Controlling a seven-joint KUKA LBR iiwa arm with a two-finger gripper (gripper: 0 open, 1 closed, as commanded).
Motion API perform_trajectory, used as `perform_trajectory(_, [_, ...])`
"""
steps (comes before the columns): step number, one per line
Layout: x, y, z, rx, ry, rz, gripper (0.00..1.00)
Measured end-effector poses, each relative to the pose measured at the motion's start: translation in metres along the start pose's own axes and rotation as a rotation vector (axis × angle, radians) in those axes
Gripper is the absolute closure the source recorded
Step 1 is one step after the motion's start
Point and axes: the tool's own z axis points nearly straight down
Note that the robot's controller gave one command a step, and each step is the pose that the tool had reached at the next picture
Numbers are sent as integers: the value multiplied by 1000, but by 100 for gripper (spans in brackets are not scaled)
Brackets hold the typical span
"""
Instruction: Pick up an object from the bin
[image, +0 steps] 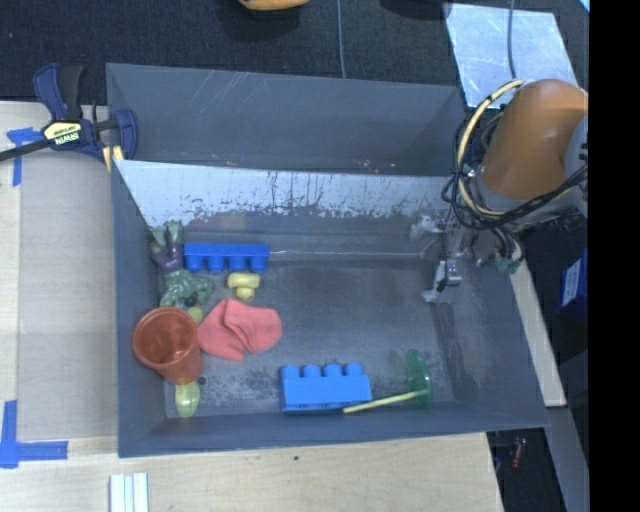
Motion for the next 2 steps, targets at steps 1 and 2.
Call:
perform_trajectory(1, [-2, 0, -5, 1, -8, -2, 0])
perform_trajectory(2, [-1, 5, 0, 3, -11, -16, 0])
